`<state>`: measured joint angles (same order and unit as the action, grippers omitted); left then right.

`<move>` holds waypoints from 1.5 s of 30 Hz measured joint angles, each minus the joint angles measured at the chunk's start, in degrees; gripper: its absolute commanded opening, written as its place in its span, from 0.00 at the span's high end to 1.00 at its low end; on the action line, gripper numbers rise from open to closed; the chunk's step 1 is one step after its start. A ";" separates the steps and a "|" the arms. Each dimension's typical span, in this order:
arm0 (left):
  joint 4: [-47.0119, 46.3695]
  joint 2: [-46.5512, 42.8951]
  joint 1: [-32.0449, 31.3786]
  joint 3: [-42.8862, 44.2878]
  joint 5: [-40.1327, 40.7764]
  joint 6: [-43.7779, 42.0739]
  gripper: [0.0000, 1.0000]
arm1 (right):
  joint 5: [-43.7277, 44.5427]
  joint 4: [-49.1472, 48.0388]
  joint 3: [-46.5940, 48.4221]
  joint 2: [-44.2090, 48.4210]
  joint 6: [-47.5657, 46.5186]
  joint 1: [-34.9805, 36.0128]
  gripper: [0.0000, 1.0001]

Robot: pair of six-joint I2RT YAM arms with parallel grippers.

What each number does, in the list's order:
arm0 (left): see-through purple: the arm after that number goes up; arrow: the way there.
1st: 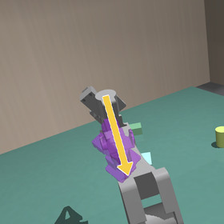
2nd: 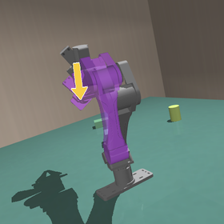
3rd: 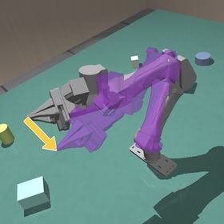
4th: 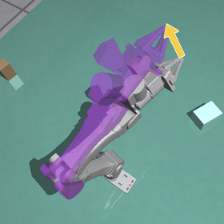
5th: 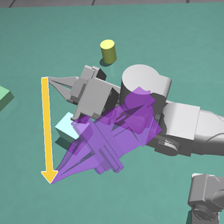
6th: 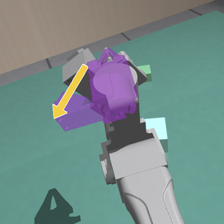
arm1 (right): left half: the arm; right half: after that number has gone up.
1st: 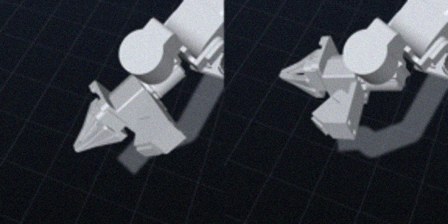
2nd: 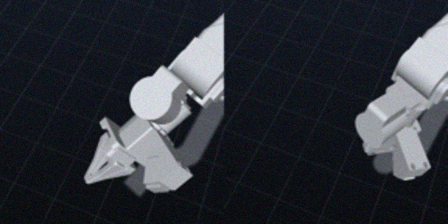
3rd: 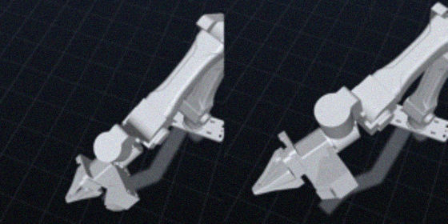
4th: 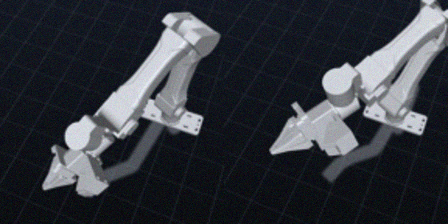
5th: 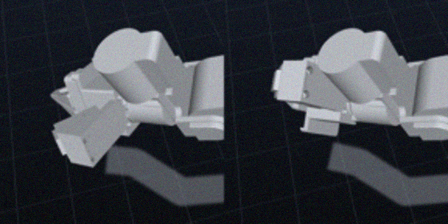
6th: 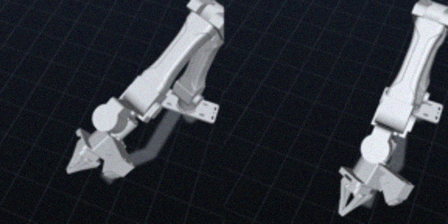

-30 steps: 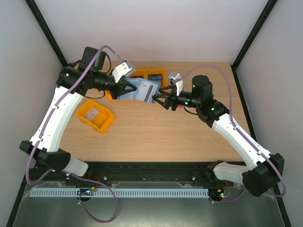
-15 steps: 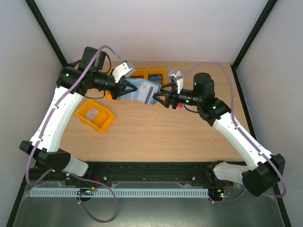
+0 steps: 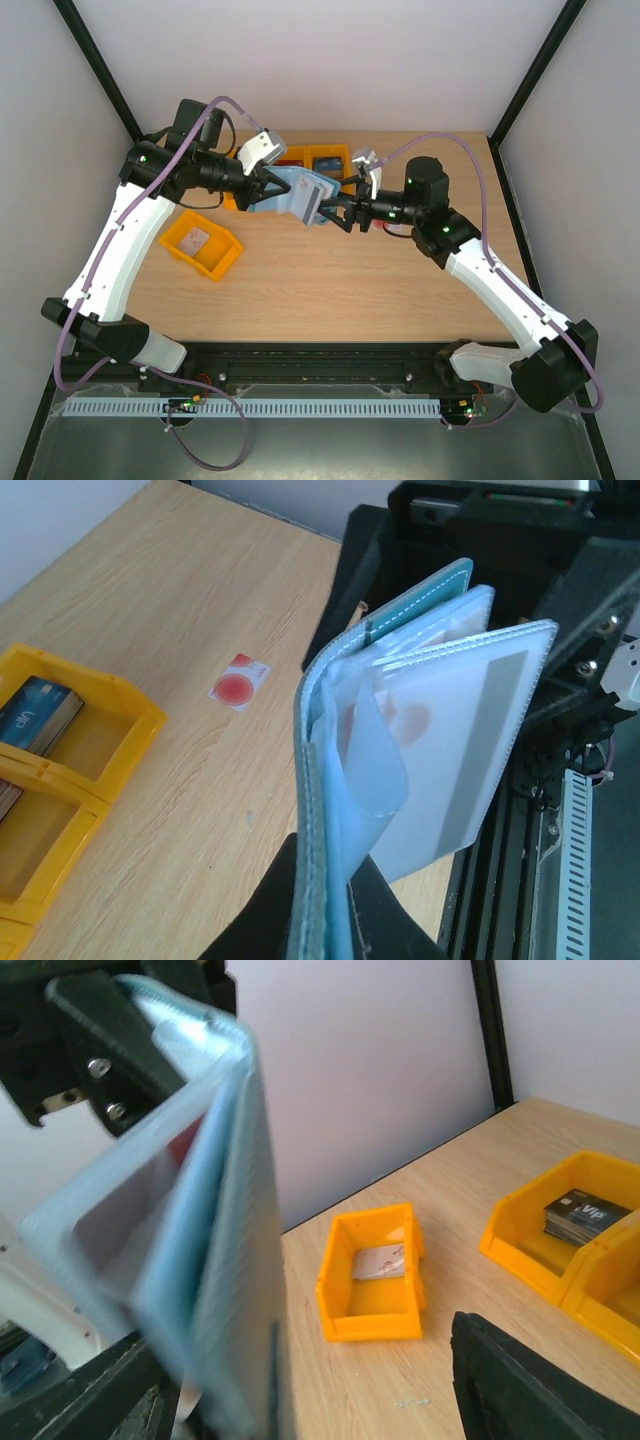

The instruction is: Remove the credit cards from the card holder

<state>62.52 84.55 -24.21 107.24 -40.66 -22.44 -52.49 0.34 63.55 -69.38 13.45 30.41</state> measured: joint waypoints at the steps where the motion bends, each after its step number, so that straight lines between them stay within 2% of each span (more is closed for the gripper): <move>1: 0.00 0.00 0.00 0.00 0.20 -0.02 0.98 | -0.35 -0.11 -0.79 0.55 -0.39 0.00 0.26; 4: 0.00 -0.02 0.00 0.00 0.63 -0.02 0.98 | -2.12 -0.15 -3.28 2.82 -2.10 -0.02 0.26; 6: 0.00 -0.04 0.00 0.00 0.83 -0.02 0.98 | -2.80 -0.13 -3.98 3.85 -2.97 -0.02 0.30; 14: 0.00 -0.26 0.00 0.00 1.27 -0.02 0.98 | -2.67 -0.57 -3.98 3.45 -3.93 0.00 0.75; 19: 0.02 -0.28 0.00 -0.07 1.27 -0.04 0.98 | -1.66 0.26 -3.96 3.23 -4.74 -0.02 0.86; 31: 0.11 -0.59 0.02 -0.07 -0.33 -0.55 0.98 | 0.96 0.13 -2.71 2.45 -2.75 -0.02 0.84; 35: 0.09 -0.59 0.02 -0.15 -0.59 -0.59 0.98 | 2.10 -0.44 -1.99 1.01 -0.92 -0.02 0.76; 45: 0.09 -0.90 0.02 -1.20 -0.66 -0.70 0.98 | 1.86 -3.78 -1.66 -1.99 3.21 -0.02 0.66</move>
<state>62.61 83.66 -24.18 106.04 -41.32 -23.14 -50.63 -3.44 61.89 -71.37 16.67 30.39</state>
